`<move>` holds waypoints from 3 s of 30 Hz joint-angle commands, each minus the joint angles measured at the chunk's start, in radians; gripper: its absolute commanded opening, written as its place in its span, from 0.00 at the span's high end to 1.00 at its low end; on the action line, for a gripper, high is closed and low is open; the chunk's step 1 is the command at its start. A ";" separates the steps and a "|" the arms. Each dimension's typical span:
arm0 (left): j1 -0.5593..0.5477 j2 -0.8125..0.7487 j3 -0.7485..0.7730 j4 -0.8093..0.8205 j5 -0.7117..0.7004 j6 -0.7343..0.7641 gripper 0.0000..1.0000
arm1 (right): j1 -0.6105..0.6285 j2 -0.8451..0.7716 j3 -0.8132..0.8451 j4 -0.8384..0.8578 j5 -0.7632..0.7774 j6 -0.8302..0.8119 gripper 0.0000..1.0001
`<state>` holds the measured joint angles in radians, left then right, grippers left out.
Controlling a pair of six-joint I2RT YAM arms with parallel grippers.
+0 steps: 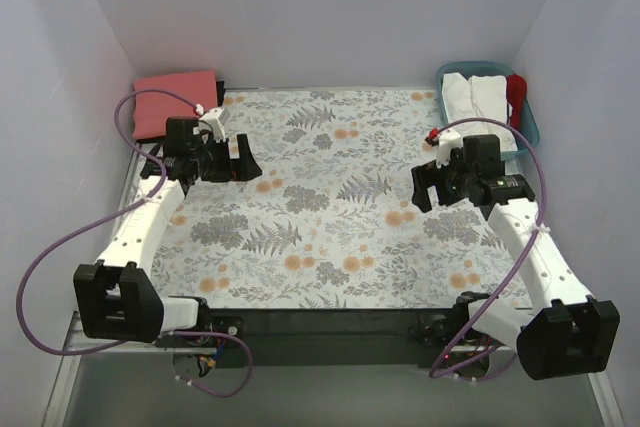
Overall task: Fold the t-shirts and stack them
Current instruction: Grab the tshirt from the pile, then move the tshirt to the center of the board
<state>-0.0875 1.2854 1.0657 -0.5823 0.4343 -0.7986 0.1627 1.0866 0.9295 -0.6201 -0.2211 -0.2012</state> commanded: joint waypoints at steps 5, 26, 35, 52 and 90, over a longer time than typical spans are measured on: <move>-0.004 0.058 0.161 -0.042 0.030 0.075 0.03 | -0.095 0.192 0.341 0.003 -0.081 -0.061 0.02; -0.004 0.153 0.205 0.006 0.162 0.019 0.03 | -0.414 1.199 1.353 0.031 -0.006 -0.113 0.01; -0.004 0.195 0.188 0.013 0.162 0.015 0.02 | -0.414 1.335 1.355 0.120 0.048 -0.121 0.01; -0.004 0.152 0.218 0.004 0.167 0.013 0.02 | -0.414 1.097 1.177 0.102 0.051 -0.208 0.99; -0.004 -0.084 0.171 0.042 0.126 -0.065 0.02 | -0.197 0.332 1.194 0.746 -0.598 0.568 0.99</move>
<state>-0.0883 1.2274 1.2179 -0.5308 0.5575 -0.8703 -0.1139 1.4235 2.1754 0.1062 -0.7788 0.3027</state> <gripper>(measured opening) 0.978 0.043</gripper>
